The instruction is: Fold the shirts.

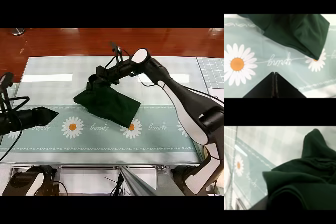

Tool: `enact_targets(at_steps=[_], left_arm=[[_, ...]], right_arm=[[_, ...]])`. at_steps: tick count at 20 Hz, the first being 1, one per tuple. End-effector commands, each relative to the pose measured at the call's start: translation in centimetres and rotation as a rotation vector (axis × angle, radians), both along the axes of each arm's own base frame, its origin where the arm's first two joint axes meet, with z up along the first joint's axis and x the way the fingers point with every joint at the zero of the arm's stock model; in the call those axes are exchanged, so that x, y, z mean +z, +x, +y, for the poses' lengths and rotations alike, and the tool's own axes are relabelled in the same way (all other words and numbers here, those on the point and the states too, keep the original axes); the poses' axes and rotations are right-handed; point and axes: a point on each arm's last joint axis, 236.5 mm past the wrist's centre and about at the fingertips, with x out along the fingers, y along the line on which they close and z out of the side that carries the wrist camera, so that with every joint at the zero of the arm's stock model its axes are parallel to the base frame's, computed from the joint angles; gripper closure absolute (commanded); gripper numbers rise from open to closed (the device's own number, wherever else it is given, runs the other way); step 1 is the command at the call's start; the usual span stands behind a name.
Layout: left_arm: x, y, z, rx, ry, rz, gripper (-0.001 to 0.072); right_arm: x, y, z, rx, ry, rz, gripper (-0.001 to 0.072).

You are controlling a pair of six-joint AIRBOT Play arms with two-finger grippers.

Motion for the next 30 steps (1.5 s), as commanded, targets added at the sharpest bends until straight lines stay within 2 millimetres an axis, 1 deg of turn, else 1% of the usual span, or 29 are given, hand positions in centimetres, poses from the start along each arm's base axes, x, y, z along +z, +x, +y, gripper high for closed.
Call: enact_targets(at_steps=[1, 2, 3, 4, 5, 6, 7, 8, 9, 10, 11, 12, 13, 14, 15, 16, 17, 18, 19, 20, 21, 22, 23, 27, 30], left_arm=[[-1.1, 1.3, 0.3, 0.039, -0.010, -0.008, 0.0685], [-1.3, 1.8, 0.4, 0.047, -0.011, -0.005, 0.0685], [-1.6, 2.1, 0.3, 0.051, -0.016, 0.006, 0.0685], [-2.1, 2.2, 0.3, 0.049, -0.016, 0.021, 0.0685], [-2.6, 2.4, 0.4, 0.037, -0.004, 0.031, 0.0685], [-3.1, 2.8, 0.8, 0.044, 0.011, 0.036, 0.0685], [-3.4, 3.3, 1.0, 0.055, 0.017, 0.036, 0.0685], [-3.6, 3.8, 1.1, 0.072, 0.011, 0.036, 0.0685], [-3.7, 4.2, 1.2, 0.091, 0.002, 0.041, 0.0685], [-3.8, 4.4, 1.1, 0.095, -0.010, 0.044, 0.0685], [-3.8, 4.6, 0.9, 0.097, -0.019, 0.042, 0.0685], [-3.7, 4.8, 0.8, 0.098, -0.019, 0.036, 0.0685], [-3.6, 5.0, 0.8, 0.097, -0.018, 0.026, 0.0685], [-3.5, 5.2, 0.7, 0.098, -0.018, 0.016, 0.0685], [-3.4, 5.3, 0.6, 0.096, -0.018, 0.008, 0.0685], [-3.4, 5.4, 0.5, 0.094, -0.018, 0.001, 0.0685], [-3.3, 5.5, 0.2, 0.090, -0.019, -0.009, 0.0685], [-3.2, 5.7, 0.0, 0.085, -0.019, -0.019, 0.0685], [-3.0, 5.8, -0.3, 0.079, -0.020, -0.029, 0.0685], [-2.9, 5.9, -0.6, 0.072, -0.021, -0.040, 0.0685], [-2.8, 5.9, -0.9, 0.065, -0.021, -0.045, 0.0685], [-2.8, 5.9, -1.2, 0.056, -0.021, -0.048, 0.0685], [-2.9, 5.8, -1.4, 0.049, -0.021, -0.045, 0.0685], [-3.7, 5.8, -1.9, 0.034, -0.019, -0.022, 0.0685], [-3.9, 5.9, -1.9, 0.035, -0.018, -0.014, 0.0685]], right_arm=[[1.0, -0.7, 2.0, 0.031, 0.102, 0.023, 0.0083], [1.9, -1.3, 2.2, 0.062, 0.143, 0.032, 0.0083], [2.7, -2.0, 1.8, 0.101, 0.164, 0.047, 0.0083], [3.4, -2.7, 0.8, 0.148, 0.162, 0.058, 0.0086], [4.0, -3.6, -0.7, 0.202, 0.141, 0.066, 0.0094], [4.5, -4.6, -3.0, 0.253, 0.090, 0.061, 0.0094], [4.7, -5.4, -6.2, 0.288, -0.019, 0.042, 0.0094], [4.7, -5.6, -9.9, 0.286, -0.174, 0.003, 0.0094], [4.9, -5.3, -14.5, 0.249, -0.363, -0.059, 0.0094], [5.8, -4.6, -20.0, 0.153, -0.574, -0.133, 0.0094], [7.5, -4.0, -25.0, 0.023, -0.736, -0.205, 0.0094], [9.7, -4.1, -29.4, -0.128, -0.834, -0.284, 0.0094], [11.2, -4.9, -32.6, -0.262, -0.869, -0.346, 0.0094], [11.9, -6.3, -35.3, -0.407, -0.865, -0.389, 0.0094], [11.4, -8.2, -37.4, -0.533, -0.836, -0.398, 0.0094], [9.9, -10.0, -38.8, -0.635, -0.801, -0.381, 0.0094], [7.4, -12.0, -39.7, -0.727, -0.752, -0.335, 0.0094], [4.5, -13.7, -39.6, -0.784, -0.696, -0.275, 0.0094], [1.4, -15.0, -38.6, -0.809, -0.628, -0.201, 0.0094], [-1.7, -16.3, -36.8, -0.806, -0.551, -0.115, 0.0094], [-4.0, -17.1, -34.9, -0.793, -0.475, -0.033, 0.0094], [-5.7, -17.5, -33.2, -0.772, -0.405, 0.026, 0.0094], [-6.8, -17.6, -31.9, -0.753, -0.360, 0.067, 0.0093], [-9.5, -16.3, -28.8, -0.671, -0.263, 0.167, 0.0094], [-10.9, -16.2, -25.8, -0.593, -0.154, 0.255, 0.0094]])
